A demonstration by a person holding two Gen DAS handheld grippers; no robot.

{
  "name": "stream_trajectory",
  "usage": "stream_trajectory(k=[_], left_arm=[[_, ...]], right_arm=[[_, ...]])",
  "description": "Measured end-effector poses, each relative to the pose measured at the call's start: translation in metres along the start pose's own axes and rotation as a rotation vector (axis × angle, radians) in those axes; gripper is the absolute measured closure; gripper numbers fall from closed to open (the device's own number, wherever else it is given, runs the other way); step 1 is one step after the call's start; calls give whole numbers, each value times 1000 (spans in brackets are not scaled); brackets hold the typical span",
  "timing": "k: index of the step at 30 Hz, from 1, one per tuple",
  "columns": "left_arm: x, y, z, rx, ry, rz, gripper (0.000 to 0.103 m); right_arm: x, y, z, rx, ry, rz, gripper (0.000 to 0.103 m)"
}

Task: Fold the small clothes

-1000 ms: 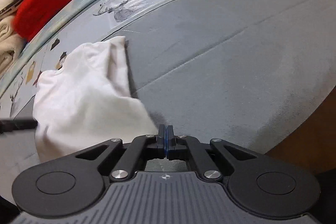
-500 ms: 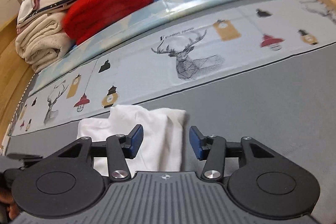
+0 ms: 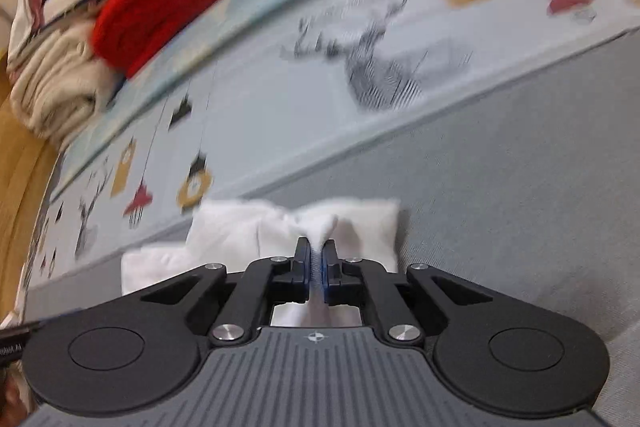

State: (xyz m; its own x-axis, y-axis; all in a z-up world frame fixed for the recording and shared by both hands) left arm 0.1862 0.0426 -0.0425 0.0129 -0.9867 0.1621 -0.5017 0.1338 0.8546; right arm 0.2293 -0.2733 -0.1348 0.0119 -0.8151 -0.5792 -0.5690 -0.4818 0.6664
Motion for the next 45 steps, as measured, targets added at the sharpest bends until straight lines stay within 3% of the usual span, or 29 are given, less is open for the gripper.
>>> stream_trajectory(k=[3, 6, 8, 11, 14, 17, 19, 20, 22, 23, 27, 30, 32, 33, 34, 36, 38, 40, 41, 45], left_arm=[[8, -5, -6, 16, 6, 16, 70], [19, -10, -8, 20, -2, 41, 70], [26, -14, -7, 14, -12, 55, 70], [33, -20, -6, 4, -30, 79, 70], [35, -31, -2, -54, -33, 112, 70], [32, -53, 11, -150, -85, 14, 64], [28, -55, 13, -155, -76, -12, 61], [28, -52, 12, -141, -68, -3, 61], [32, -39, 9, -83, -96, -17, 64], [33, -32, 8, -51, -116, -26, 64], [39, -9, 14, -25, -116, 91, 64], [50, -6, 28, -69, -186, 173, 64], [54, -18, 48, -136, -291, 100, 64], [54, -26, 59, -159, -355, 28, 58], [53, -26, 65, -155, -373, 6, 58], [54, -12, 64, -117, -339, 19, 59], [55, 7, 63, -66, -315, 71, 59], [61, 23, 68, -33, -334, 133, 59], [64, 25, 75, -38, -372, 142, 59], [60, -5, 120, -204, -537, -5, 59]], right_arm=[[2, 17, -9, 87, 29, 78, 99], [19, 8, -6, 37, 11, 165, 95], [25, 3, -4, -4, -19, 165, 88], [24, 27, -10, 91, 3, 172, 83], [8, 53, -10, 142, 61, 73, 83], [-14, 64, 3, 65, 170, -75, 83], [-21, 57, 24, -73, 243, -120, 82], [-18, 47, 38, -152, 276, -58, 82], [0, 34, 59, -247, 322, 91, 66], [5, 37, 61, -230, 311, 113, 58], [0, 72, 55, -98, 291, 81, 63], [-10, 86, 70, -95, 336, 19, 63], [-15, 86, 85, -144, 371, 20, 65], [-11, 81, 93, -179, 397, 82, 61], [-3, 77, 100, -216, 407, 142, 57], [5, 78, 105, -230, 353, 155, 55], [-1, 90, 102, -167, 333, 132, 55], [-7, 104, 102, -116, 336, 93, 56], [-5, 105, 107, -134, 327, 95, 56], [25, 82, 137, -311, 330, 257, 51]])
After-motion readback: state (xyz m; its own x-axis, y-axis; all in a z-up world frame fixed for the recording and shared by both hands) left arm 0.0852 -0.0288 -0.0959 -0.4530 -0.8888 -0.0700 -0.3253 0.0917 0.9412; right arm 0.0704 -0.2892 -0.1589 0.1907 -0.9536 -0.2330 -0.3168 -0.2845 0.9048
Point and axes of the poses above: each gripper's, at about its wrist camera, not at the fingertips, and y roughly against the way its jaws point, x to its right, z to its underside, the point moved 5 cm from there along -y, roughly the way its jaws point, and after that the axes turned 5 degrees about -z, right-handed, at the moved point
